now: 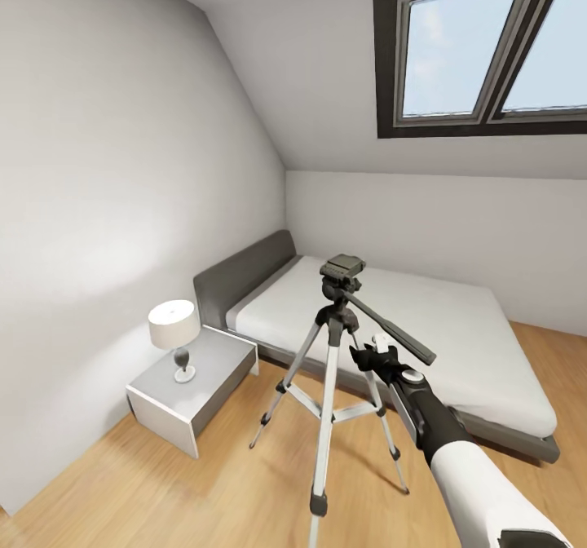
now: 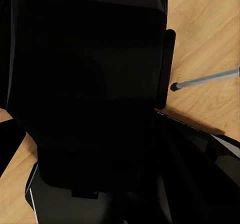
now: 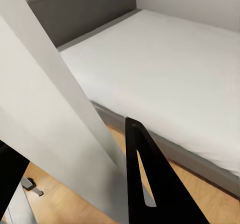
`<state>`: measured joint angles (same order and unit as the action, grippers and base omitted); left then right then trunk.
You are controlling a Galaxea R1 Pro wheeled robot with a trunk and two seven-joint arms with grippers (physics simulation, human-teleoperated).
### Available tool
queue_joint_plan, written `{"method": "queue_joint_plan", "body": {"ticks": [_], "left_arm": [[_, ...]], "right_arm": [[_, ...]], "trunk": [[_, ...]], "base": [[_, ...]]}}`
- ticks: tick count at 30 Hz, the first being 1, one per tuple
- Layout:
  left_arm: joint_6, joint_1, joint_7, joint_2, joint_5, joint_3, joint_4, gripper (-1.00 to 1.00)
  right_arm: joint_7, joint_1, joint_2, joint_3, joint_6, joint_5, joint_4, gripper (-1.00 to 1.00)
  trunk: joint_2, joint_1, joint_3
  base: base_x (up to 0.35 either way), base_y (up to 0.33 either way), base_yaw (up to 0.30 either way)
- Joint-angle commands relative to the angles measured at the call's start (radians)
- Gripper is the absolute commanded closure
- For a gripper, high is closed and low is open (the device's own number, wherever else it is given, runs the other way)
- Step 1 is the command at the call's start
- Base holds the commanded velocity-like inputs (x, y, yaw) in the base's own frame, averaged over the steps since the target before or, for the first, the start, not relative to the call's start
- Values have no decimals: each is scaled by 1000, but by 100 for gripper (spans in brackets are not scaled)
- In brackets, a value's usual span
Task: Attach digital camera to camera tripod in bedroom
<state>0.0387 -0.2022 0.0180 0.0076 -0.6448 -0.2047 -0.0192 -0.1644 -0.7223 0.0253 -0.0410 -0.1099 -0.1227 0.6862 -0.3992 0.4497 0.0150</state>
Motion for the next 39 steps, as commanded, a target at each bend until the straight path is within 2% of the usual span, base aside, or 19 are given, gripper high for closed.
{"method": "queue_joint_plan", "body": {"ticks": [1,7,11,21,22,27,39], "left_arm": [[3,0,2,0,-7,-9,1,100],[3,0,8,0,-7,-9,1,100],[3,0,12,0,-6,-9,1,100],[3,0,13,0,-6,-10,1,100],[3,0,13,0,-6,-10,1,100],[3,0,13,-1,-6,-10,1,100],[3,0,13,-1,-6,-10,1,100]], "right_arm": [[-4,0,0,-5,-4,-9,-1,100],[-10,0,-23,-4,-3,-9,-11,100],[-14,0,-55,-4,9,-9,-33,100],[-9,0,-61,-4,47,-4,-63,100],[-5,0,-61,-6,91,-2,-90,100],[-2,-1,-61,-8,179,0,-146,100],[3,-1,-60,-8,190,1,-158,100]], "trunk": [[-1,0,0],[-1,0,0],[-1,0,0],[-1,0,0],[-1,0,0],[-1,0,0],[-1,0,0]], "base": [[0,0,0],[0,0,0],[0,0,0],[0,0,0],[0,0,0],[0,0,0],[0,0,0]]}}
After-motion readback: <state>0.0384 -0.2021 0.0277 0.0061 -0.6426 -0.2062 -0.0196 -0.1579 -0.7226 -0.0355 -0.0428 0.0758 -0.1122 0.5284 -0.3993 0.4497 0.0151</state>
